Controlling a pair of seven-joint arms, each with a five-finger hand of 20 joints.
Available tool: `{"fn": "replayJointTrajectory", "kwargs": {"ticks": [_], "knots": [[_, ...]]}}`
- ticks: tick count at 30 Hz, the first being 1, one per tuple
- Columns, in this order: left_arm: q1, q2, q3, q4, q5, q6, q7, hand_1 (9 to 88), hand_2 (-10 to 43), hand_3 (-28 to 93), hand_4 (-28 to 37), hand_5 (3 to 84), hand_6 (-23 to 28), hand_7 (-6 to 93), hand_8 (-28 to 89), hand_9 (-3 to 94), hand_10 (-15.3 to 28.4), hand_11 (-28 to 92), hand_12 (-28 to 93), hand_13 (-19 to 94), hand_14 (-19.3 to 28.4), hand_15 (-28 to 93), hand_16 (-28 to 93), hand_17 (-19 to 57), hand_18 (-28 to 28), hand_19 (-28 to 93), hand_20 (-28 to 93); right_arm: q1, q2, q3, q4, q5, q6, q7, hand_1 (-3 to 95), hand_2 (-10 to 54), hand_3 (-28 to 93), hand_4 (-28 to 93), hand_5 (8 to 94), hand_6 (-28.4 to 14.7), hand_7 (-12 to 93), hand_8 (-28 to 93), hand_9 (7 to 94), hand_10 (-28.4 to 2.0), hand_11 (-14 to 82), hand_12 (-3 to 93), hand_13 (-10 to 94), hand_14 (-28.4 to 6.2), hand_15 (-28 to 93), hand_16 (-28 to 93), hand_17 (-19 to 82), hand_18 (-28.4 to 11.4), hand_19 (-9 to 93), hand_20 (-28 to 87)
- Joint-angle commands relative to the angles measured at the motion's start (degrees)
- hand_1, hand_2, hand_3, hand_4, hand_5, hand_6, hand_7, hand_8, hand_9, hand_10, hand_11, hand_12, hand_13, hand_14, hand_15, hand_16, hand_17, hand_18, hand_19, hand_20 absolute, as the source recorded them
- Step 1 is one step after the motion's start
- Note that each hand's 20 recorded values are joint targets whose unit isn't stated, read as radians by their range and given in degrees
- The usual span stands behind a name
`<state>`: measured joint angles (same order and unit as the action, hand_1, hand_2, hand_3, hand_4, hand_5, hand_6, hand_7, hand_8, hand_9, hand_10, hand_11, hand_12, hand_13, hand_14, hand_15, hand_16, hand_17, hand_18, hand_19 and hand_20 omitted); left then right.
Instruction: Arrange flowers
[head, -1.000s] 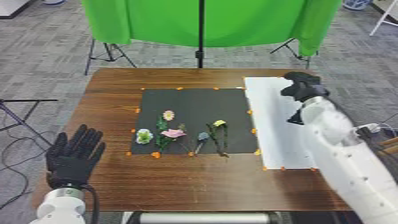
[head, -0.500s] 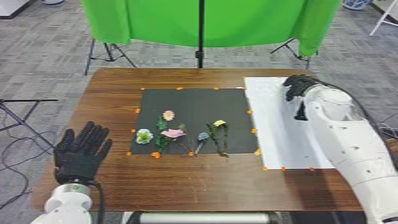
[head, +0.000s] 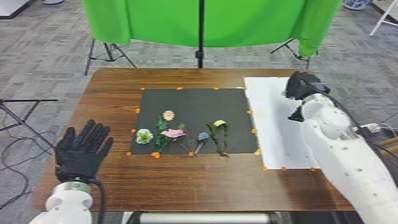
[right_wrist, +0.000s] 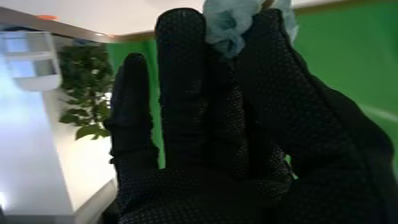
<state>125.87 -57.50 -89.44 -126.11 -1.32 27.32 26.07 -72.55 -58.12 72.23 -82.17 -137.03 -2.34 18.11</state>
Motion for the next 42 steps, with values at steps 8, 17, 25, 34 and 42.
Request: {"fn": "replayJointTrajectory", "kwargs": {"ticks": [8,17,25,34,42], "knots": [[2.4,0.16,-1.76,-0.33,-0.12,-0.35,-0.68,25.9,14.0,76,-28.3,46.1,9.4,14.0,-12,41.9,14.5,24,10,33,13.4,31,-6,-5.6,13.3,33,11,-19.9,4.6,-0.2,-26.7,1.0,-5.4,-7.1,57.2,-9.5,66,-28,72.8,2.7,30,-5,81.9,-8.8,8.0,36.9,67,-5.2,36,38,28,-17.5,69,39],[1.2,0.03,-1.46,0.28,-0.17,-0.75,-2.33,25.9,14.0,76,-28.3,46.0,9.4,13.6,-12,41.8,14.6,23,10,33,13.3,31,-6,-5.5,13.3,33,11,-20.3,-0.3,-4.2,-25.5,-1.5,-7.4,-8.6,54.2,-9.5,67,-28,70.0,2.1,27,-6,74.7,-9.6,14.2,27.6,65,-5.8,37,36,26,-17.6,68,38],[2.0,-0.17,-2.22,-0.05,-0.45,-0.35,-1.88,25.9,13.9,76,-28.3,45.8,9.4,13.3,-11,41.8,14.6,23,10,33,13.4,30,-6,-5.5,13.3,33,12,-22.0,-1.1,-2.3,-26.1,-0.6,-9.3,-7.3,50.0,-9.5,74,-28,64.5,2.4,21,-9,66.4,-10.5,17.7,17.3,61,-5.9,38,33,25,-17.4,68,37],[3.6,-0.21,-3.37,-0.49,-1.63,-0.18,-1.01,25.9,13.9,76,-28.3,45.9,9.3,13.5,-11,41.8,14.5,23,10,33,13.4,30,-6,-5.5,13.3,32,12,-24.1,-0.9,-1.2,-30.7,2.6,-10.5,-7.0,43.0,-9.5,77,-28,60.3,1.2,17,-14,61.9,-11.4,14.6,15.4,59,-7.8,43,22,24,-17.8,68,37],[4.1,-0.79,-4.22,-0.42,-0.79,-1.53,-0.87,25.8,13.8,76,-28.3,46.0,9.4,13.5,-11,41.8,14.6,23,10,33,13.5,30,-6,-4.9,12.9,32,11,-25.0,-5.7,3.3,-34.2,3.8,-9.2,-5.7,35.9,-9.5,77,-28,56.5,0.1,15,-13,59.6,-12.7,13.7,15.5,57,-9.2,43,22,22,-18.3,67,37]]}}
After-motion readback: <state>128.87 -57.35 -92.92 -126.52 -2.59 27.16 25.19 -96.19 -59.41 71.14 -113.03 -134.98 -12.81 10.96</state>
